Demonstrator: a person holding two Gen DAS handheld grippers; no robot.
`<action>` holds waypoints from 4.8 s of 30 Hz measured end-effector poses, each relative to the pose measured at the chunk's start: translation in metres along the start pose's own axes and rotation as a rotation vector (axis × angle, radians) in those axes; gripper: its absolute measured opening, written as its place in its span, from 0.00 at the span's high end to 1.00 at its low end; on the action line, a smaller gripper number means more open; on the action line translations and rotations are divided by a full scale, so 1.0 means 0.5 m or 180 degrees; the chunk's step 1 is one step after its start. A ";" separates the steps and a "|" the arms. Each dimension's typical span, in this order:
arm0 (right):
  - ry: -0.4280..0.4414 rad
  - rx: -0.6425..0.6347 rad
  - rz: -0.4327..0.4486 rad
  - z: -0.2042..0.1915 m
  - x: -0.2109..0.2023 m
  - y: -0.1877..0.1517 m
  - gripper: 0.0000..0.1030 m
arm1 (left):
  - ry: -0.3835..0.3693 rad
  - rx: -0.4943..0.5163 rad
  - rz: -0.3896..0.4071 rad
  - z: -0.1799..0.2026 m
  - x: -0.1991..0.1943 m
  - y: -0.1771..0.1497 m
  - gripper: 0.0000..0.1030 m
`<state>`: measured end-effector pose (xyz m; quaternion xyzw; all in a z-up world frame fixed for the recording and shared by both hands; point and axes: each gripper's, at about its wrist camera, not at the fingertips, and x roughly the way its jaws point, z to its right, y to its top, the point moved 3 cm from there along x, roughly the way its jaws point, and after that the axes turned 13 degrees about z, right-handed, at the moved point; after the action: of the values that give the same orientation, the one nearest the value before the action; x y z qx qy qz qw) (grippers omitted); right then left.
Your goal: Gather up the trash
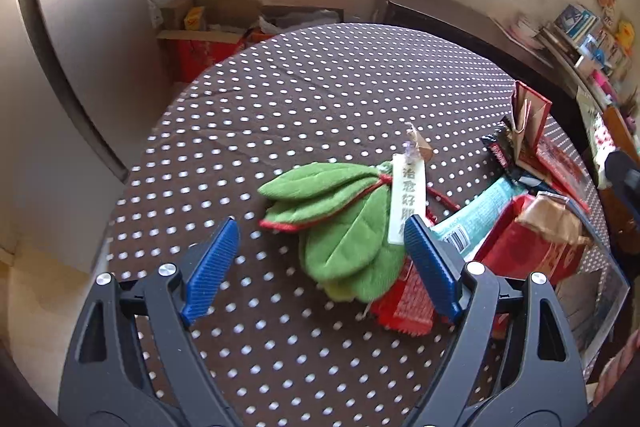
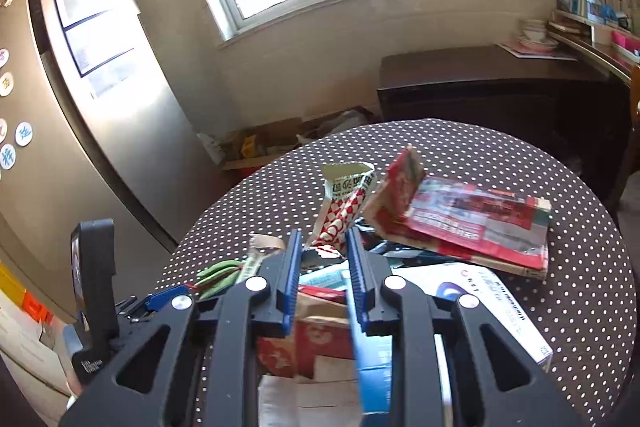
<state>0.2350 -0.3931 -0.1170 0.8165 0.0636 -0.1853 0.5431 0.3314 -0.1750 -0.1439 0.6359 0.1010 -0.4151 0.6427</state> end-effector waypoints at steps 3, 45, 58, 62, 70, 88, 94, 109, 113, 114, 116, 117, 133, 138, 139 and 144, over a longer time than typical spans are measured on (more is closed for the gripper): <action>-0.0012 0.0021 -0.0035 0.010 0.008 0.001 0.78 | -0.0109 -0.0039 -0.0013 -0.001 0.010 0.003 0.26; 0.1585 -0.0709 -0.0538 -0.501 0.019 -0.141 0.78 | 0.1250 -0.0834 0.0757 -0.421 -0.388 -0.134 0.92; 0.1732 -0.0963 -0.0952 -0.627 0.036 -0.267 0.78 | 0.1415 -0.1115 0.0491 -0.541 -0.385 -0.218 0.92; 0.1682 -0.0995 -0.0983 -0.630 0.046 -0.279 0.78 | 0.1308 -0.1192 0.0369 -0.556 -0.348 -0.225 0.74; 0.1572 -0.1017 -0.1148 -0.626 0.085 -0.301 0.78 | 0.1337 -0.1347 0.0187 -0.601 -0.298 -0.255 0.33; 0.1496 -0.1144 -0.1592 -0.672 0.136 -0.390 0.36 | 0.1662 -0.1422 0.0177 -0.633 -0.358 -0.297 0.33; 0.1428 -0.1100 -0.1575 -0.643 0.120 -0.384 0.36 | 0.1567 -0.1419 0.0153 -0.611 -0.347 -0.292 0.33; 0.1370 -0.0840 -0.1240 -0.525 0.058 -0.283 0.34 | 0.1385 -0.1120 0.0309 -0.488 -0.356 -0.239 0.33; 0.1296 -0.0747 -0.1080 -0.465 0.039 -0.245 0.32 | 0.1292 -0.0988 0.0364 -0.433 -0.354 -0.216 0.33; 0.1275 -0.0731 -0.1049 -0.454 0.034 -0.238 0.32 | 0.1259 -0.0948 0.0382 -0.415 -0.352 -0.208 0.33; 0.1199 -0.0670 -0.0956 -0.414 0.023 -0.215 0.30 | 0.1204 -0.0884 0.0408 -0.387 -0.350 -0.196 0.33; 0.1170 -0.0647 -0.0926 -0.398 0.020 -0.208 0.29 | 0.1177 -0.0855 0.0419 -0.376 -0.349 -0.191 0.33; 0.0334 -0.0427 -0.0482 -0.081 -0.068 -0.136 0.26 | 0.0523 -0.0281 0.0347 -0.106 -0.272 -0.147 0.33; 0.0112 -0.0483 -0.0434 -0.028 -0.086 -0.154 0.26 | 0.0403 -0.0180 0.0245 -0.060 -0.258 -0.162 0.33; 0.0103 -0.0481 -0.0470 -0.018 -0.085 -0.163 0.26 | 0.0389 -0.0168 0.0230 -0.054 -0.254 -0.163 0.33; 0.0131 -0.0383 -0.0641 0.007 -0.086 -0.208 0.26 | 0.0375 -0.0105 0.0139 -0.033 -0.240 -0.176 0.33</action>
<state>0.1629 -0.3505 -0.1920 0.7755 0.1674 -0.2180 0.5684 0.2037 -0.0980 -0.1326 0.6506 0.1315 -0.3612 0.6550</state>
